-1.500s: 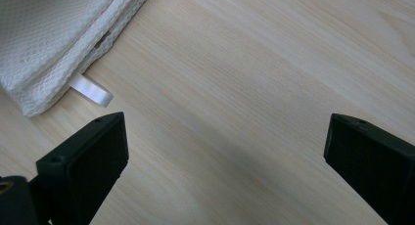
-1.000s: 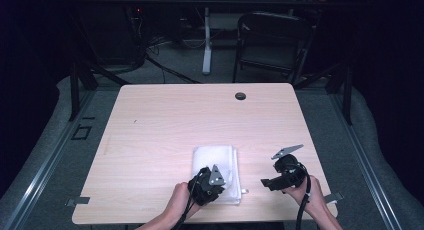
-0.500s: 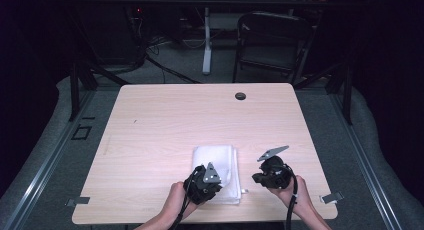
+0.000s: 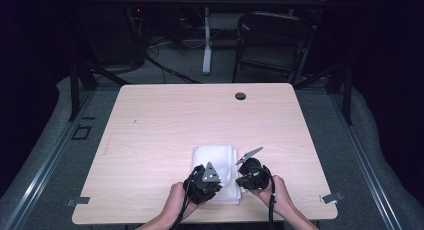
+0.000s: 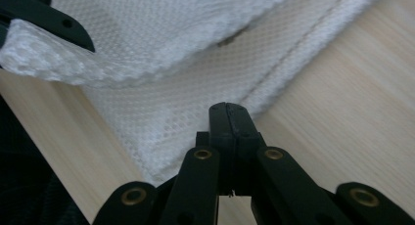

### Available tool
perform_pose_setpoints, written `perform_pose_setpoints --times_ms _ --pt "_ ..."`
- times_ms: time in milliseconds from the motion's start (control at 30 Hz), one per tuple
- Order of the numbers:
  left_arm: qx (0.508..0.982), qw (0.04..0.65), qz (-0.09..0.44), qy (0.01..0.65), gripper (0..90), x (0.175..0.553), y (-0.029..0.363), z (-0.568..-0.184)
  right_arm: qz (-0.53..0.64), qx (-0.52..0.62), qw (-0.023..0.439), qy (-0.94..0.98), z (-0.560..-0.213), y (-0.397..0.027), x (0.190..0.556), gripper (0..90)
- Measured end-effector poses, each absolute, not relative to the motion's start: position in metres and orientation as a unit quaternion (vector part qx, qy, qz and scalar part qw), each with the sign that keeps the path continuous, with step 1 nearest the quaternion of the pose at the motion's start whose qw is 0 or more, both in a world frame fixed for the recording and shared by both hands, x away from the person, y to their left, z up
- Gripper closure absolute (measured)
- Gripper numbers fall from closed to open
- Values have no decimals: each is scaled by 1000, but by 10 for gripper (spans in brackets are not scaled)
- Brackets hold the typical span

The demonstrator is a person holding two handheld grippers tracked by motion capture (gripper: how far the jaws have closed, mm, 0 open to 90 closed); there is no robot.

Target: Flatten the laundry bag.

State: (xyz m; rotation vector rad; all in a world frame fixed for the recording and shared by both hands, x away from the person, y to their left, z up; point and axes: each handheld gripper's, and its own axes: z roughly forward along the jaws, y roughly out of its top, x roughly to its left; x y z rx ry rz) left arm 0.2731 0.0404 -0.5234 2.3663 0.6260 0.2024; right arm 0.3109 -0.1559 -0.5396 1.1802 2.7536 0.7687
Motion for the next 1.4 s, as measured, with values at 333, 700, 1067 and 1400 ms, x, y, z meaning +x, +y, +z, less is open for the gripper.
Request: perform_pose_setpoints --times_ms 333,700,1067,1400 --pt "904 339 83 245 883 271 45 -521 232 382 18 894 -549 -155 312 900" --pt "891 348 102 274 886 272 68 -512 241 386 15 891 -553 -157 312 900" --pt "877 347 118 309 886 278 99 -506 233 380 14 895 -552 -157 313 900" --pt "863 344 147 339 886 278 128 -501 232 377 15 897 -552 -157 312 900"
